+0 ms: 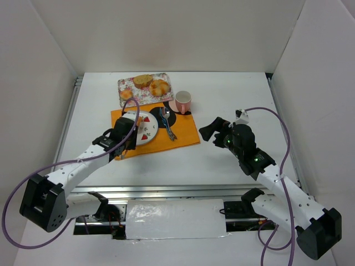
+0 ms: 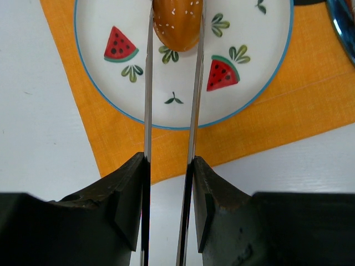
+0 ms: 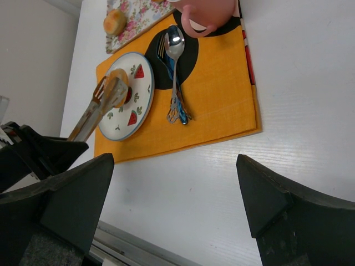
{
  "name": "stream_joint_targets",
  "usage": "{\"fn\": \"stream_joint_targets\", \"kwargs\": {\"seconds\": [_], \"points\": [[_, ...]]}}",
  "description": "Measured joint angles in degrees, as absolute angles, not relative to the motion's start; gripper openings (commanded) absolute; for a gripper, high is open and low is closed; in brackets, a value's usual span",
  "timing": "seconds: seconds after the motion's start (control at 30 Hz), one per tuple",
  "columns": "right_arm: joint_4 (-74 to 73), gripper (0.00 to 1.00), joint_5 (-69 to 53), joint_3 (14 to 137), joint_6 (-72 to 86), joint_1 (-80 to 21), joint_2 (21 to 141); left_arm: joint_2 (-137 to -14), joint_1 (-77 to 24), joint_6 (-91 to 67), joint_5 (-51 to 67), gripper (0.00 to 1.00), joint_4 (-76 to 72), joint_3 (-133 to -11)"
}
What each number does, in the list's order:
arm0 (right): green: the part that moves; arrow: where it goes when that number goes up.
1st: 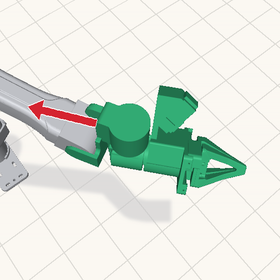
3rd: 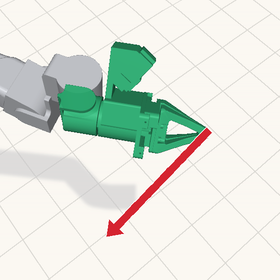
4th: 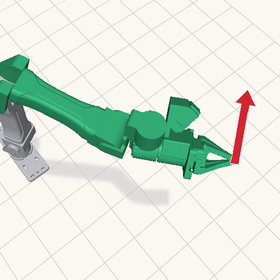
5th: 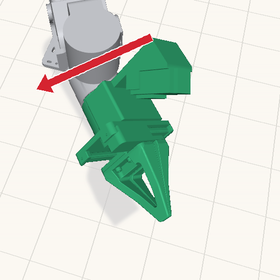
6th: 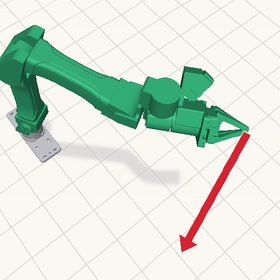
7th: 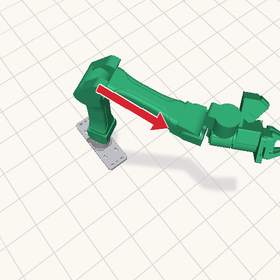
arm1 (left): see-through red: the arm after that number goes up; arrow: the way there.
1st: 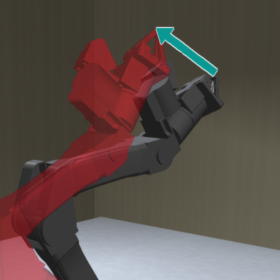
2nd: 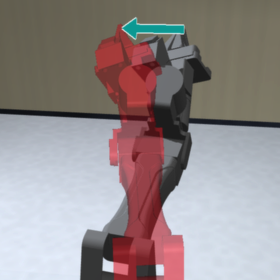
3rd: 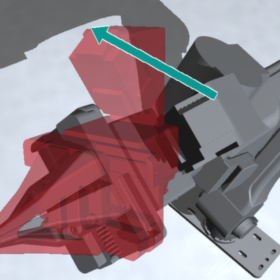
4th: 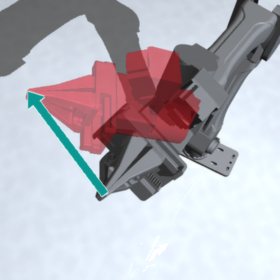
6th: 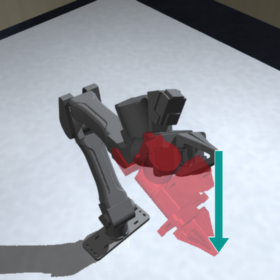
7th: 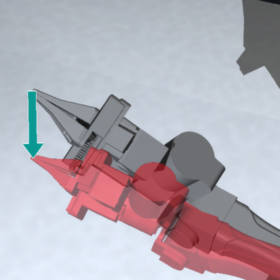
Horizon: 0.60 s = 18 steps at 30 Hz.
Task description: Place the bread
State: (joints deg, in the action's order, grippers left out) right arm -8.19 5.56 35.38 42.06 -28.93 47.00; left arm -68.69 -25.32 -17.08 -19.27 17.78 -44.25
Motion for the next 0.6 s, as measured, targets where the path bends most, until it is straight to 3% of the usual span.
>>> {"fn": "stream_joint_targets", "kwargs": {"seconds": [0.2, 0.3, 0.37, 0.6], "points": [[-8.2, 1.00, 5.6, 35.4, 42.1, -28.9, 47.0, -68.7, -25.4, -17.6, -19.5, 0.44, 17.7, -42.0], [-8.2, 1.00, 5.6, 35.4, 42.1, -28.9, 47.0, -68.7, -25.5, -18.2, -19.7, 0.49, 17.5, -42.0], [-8.2, 1.00, 5.6, 35.4, 42.1, -28.9, 47.0, -68.7, -25.5, -18.2, -19.7, 0.61, 17.4, -42.0], [-8.2, 1.00, 5.6, 35.4, 42.0, -28.9, 47.1, -68.8, -25.5, -18.3, -20.3, 0.67, 16.8, -42.0]]}}
